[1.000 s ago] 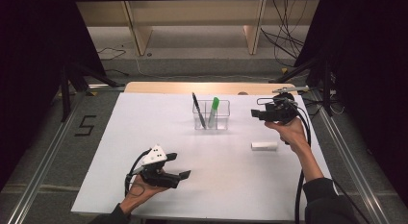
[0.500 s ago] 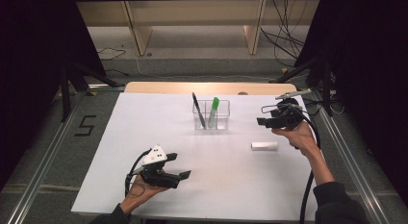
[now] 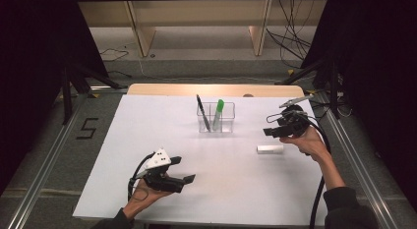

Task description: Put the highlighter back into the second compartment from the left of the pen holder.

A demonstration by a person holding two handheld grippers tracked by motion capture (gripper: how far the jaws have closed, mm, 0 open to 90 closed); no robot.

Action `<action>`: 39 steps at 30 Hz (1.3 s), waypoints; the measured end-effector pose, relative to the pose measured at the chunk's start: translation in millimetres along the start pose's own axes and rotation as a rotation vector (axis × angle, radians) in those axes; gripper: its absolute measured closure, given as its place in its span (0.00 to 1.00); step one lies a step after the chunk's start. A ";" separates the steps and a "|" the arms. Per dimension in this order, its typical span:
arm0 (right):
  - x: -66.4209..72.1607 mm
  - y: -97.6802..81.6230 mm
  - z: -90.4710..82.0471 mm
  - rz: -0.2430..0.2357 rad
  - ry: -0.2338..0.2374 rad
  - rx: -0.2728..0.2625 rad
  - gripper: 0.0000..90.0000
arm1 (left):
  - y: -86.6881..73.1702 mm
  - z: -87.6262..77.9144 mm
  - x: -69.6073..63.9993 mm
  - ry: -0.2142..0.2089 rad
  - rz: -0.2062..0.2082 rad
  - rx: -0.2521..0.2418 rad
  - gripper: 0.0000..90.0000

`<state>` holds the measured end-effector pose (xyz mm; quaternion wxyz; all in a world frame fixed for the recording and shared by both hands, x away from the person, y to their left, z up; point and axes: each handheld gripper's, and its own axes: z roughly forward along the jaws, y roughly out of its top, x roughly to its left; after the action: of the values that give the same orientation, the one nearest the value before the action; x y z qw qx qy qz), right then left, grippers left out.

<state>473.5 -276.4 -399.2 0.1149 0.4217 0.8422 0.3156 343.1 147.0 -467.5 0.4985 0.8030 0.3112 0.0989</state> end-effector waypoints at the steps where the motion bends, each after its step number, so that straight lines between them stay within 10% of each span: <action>1: 0.4 -0.6 0.9 -0.005 0.002 0.011 0.27 | 0.0 0.1 -0.2 0.000 -0.003 -0.003 0.18; 39: 8.0 -16.2 19.0 -0.170 -0.013 0.238 0.29 | 2.6 4.6 2.9 -0.010 -0.017 -0.009 0.18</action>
<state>466.9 -269.1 -423.5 0.0957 0.3613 0.9057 0.1999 348.6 144.6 -467.9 0.5046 0.7984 0.3153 0.0923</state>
